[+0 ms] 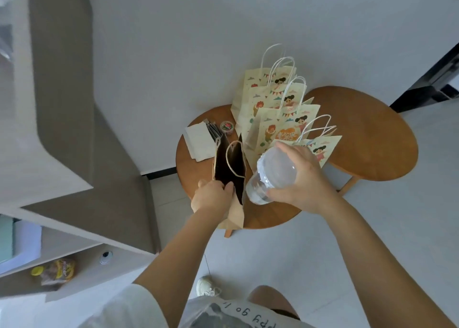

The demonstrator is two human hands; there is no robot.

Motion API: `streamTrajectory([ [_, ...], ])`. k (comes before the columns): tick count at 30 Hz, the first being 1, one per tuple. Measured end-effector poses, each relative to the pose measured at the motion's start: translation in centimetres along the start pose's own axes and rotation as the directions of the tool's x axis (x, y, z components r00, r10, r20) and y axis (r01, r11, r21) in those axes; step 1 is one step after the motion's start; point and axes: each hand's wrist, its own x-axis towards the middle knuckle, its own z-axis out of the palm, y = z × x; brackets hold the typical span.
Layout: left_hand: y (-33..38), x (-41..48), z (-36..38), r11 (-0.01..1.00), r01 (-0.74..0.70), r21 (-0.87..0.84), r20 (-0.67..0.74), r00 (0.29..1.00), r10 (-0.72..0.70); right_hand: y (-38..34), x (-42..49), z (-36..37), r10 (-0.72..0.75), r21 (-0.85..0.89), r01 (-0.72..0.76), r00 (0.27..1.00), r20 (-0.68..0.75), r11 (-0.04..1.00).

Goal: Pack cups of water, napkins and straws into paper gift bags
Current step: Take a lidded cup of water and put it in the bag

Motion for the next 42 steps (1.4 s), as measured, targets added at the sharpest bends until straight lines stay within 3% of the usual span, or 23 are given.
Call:
streamTrajectory([
  [4,0.9,0.6,-0.2,0.992,0.114,0.058,-0.077,0.991,-0.110,0.3,2.3,-1.5,-0.011,0.001,0.012,0.998,-0.055,1.000],
  [7,1.3,1.1,-0.3,0.982,0.176,0.070,-0.021,0.984,-0.175,0.1,4.4,-3.0,-0.022,0.036,0.025,0.996,-0.082,0.999],
  [13,0.7,2.2,-0.2,0.951,0.072,0.300,0.032,0.996,-0.085,-1.4,9.4,-5.7,-0.137,0.113,0.151,0.983,-0.121,0.982],
  [18,0.6,3.1,-1.7,0.900,-0.047,0.433,0.049,0.998,0.028,-3.4,13.5,-5.5,-0.260,0.170,0.252,0.965,0.025,0.953],
  [22,0.8,3.7,-2.9,0.895,-0.093,0.437,0.052,0.996,0.078,-3.3,16.0,-2.2,-0.287,0.141,0.258,0.924,0.254,0.956],
  [27,0.4,4.5,-4.0,0.875,-0.074,0.478,0.047,0.997,0.059,-0.5,17.2,1.9,-0.247,-0.096,0.318,0.864,0.439,0.943],
  [30,-0.1,4.9,-4.5,0.855,-0.049,0.516,0.048,0.998,0.027,1.5,17.7,2.5,-0.210,-0.305,0.369,0.869,0.447,0.878],
  [34,-0.5,5.4,-4.9,0.846,-0.035,0.532,0.060,0.998,0.003,2.4,17.8,2.4,-0.215,-0.536,0.462,0.862,0.459,0.707],
  [36,0.0,5.5,-4.7,0.846,-0.055,0.530,0.075,0.997,0.018,2.1,17.5,2.5,-0.277,-0.560,0.590,0.791,0.546,0.581],
  [39,1.0,5.7,-4.4,0.840,-0.103,0.532,0.109,0.993,0.052,1.6,17.4,3.5,-0.359,-0.496,0.789,0.609,0.707,0.363],
  [42,1.5,5.9,-4.3,0.819,-0.135,0.558,0.117,0.990,0.084,0.9,18.4,5.3,-0.330,-0.453,0.848,0.526,0.784,0.275],
])
